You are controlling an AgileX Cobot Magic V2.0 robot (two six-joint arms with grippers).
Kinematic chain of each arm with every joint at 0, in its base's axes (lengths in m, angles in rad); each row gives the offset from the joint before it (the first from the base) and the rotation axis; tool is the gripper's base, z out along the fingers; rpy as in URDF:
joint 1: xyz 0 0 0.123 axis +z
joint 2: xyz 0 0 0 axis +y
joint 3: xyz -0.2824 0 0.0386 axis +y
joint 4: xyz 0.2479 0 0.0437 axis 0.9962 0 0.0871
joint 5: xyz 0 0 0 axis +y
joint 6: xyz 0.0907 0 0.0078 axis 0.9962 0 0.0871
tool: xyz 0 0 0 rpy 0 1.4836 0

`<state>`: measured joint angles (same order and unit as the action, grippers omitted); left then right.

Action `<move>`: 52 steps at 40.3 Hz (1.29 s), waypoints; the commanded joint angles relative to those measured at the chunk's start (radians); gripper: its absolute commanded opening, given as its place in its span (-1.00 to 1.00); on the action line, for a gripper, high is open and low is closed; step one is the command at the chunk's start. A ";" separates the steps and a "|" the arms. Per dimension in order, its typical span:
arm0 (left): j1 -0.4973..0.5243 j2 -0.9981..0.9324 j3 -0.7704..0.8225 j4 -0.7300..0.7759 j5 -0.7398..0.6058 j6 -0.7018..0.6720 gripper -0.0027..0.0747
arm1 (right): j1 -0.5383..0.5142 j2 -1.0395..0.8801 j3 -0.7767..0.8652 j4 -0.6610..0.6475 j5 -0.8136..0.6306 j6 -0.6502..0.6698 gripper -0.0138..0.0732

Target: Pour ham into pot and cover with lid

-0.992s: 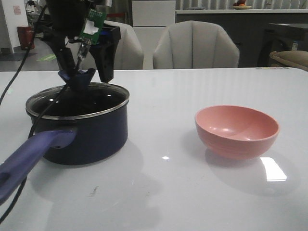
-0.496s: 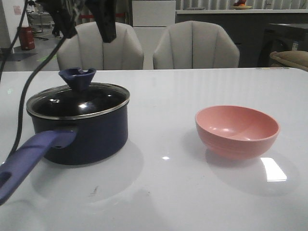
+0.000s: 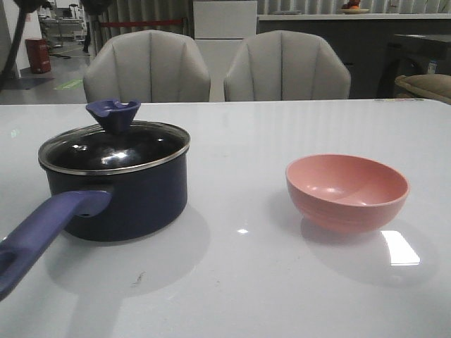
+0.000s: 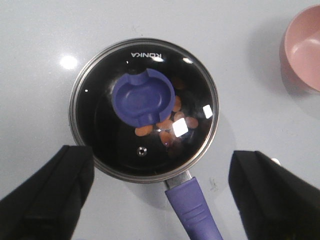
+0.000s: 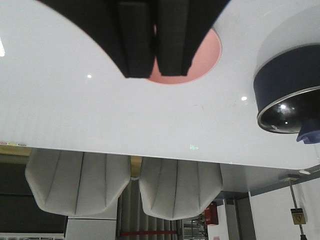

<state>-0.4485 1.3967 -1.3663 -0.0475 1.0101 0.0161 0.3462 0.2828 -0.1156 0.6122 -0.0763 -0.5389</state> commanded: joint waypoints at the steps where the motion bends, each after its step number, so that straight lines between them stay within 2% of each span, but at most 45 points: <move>1: -0.011 -0.137 0.105 -0.012 -0.165 -0.001 0.57 | 0.001 0.007 -0.030 -0.002 -0.062 -0.005 -0.34; 15: -0.011 -0.541 0.608 -0.014 -0.602 -0.001 0.57 | 0.001 0.007 -0.030 -0.002 -0.062 -0.005 -0.34; 25: -0.011 -0.820 0.890 -0.064 -0.886 -0.001 0.57 | 0.001 0.007 -0.030 -0.002 -0.062 -0.005 -0.34; 28: -0.011 -0.896 0.942 -0.064 -0.935 -0.001 0.57 | 0.001 0.007 -0.030 -0.002 -0.062 -0.005 -0.34; 33: -0.011 -0.998 1.000 -0.064 -0.933 -0.001 0.55 | 0.001 0.007 -0.030 -0.002 -0.062 -0.005 -0.34; 36: -0.011 -1.025 1.007 -0.064 -0.922 -0.001 0.36 | 0.001 0.007 -0.030 -0.002 -0.062 -0.005 -0.34; 38: -0.011 -1.036 1.007 -0.064 -0.922 -0.001 0.12 | 0.001 0.007 -0.030 -0.002 -0.062 -0.005 -0.34; 43: -0.011 -1.042 1.007 -0.064 -0.929 -0.001 -0.67 | 0.001 0.007 -0.030 -0.002 -0.062 -0.005 -0.34; 46: -0.011 -1.042 1.007 -0.065 -0.918 -0.001 -0.57 | 0.001 0.007 -0.030 -0.002 -0.062 -0.005 -0.34; 52: -0.011 -1.040 1.011 -0.070 -0.912 -0.001 -0.59 | 0.001 0.007 -0.030 -0.002 -0.062 -0.005 -0.34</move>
<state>-0.4502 0.3511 -0.3296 -0.1043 0.1699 0.0161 0.3462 0.2828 -0.1156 0.6122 -0.0763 -0.5389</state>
